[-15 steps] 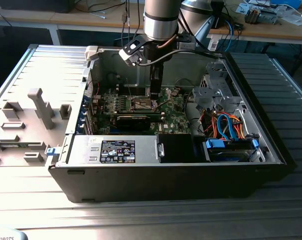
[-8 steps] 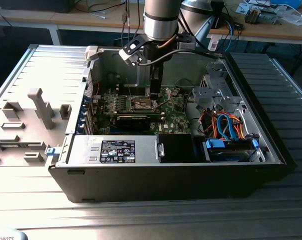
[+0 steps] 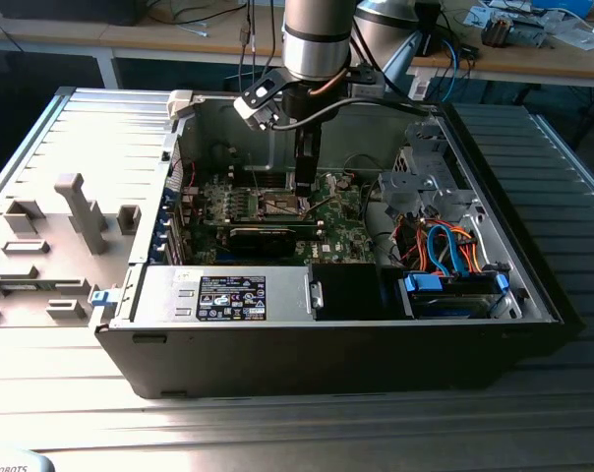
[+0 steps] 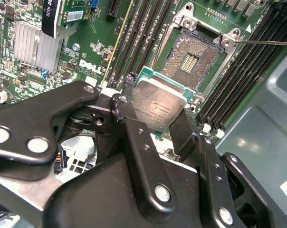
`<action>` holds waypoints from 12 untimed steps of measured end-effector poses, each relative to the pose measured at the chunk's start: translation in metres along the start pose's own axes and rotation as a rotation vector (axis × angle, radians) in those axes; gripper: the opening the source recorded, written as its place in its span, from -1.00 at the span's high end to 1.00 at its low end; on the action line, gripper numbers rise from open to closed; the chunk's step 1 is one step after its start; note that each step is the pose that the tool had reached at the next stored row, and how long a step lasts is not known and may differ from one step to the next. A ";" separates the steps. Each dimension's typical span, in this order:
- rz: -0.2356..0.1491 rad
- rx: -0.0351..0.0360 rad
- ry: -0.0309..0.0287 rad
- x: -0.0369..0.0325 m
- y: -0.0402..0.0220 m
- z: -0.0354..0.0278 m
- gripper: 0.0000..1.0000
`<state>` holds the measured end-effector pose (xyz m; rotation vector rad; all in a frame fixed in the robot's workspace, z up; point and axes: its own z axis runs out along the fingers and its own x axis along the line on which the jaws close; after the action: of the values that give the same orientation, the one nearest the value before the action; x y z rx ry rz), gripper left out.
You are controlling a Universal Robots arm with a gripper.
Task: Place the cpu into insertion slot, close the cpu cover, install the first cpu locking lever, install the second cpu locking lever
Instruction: 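Place the cpu into insertion slot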
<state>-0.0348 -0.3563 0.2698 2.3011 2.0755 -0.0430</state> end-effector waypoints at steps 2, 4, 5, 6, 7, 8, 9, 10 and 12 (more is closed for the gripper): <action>0.000 0.0000 0.0000 0.0000 0.0000 0.0000 -0.08; 0.000 0.0000 0.0001 0.0000 -0.0007 0.0002 -0.08; 0.000 -0.0001 0.0001 -0.0002 -0.0018 0.0004 -0.08; 0.000 -0.0001 0.0001 -0.0002 -0.0023 0.0005 -0.08; -0.001 -0.0001 0.0001 -0.0002 -0.0026 0.0008 -0.08; -0.008 -0.0005 0.0001 -0.0002 -0.0028 0.0011 -0.08; -0.023 -0.0012 0.0002 -0.0002 -0.0028 0.0012 -0.08; -0.042 -0.0021 0.0004 -0.0002 -0.0029 0.0015 -0.08; -0.066 -0.0033 0.0009 -0.0001 -0.0029 0.0017 -0.08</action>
<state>-0.0376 -0.3562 0.2681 2.2306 2.1499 -0.0407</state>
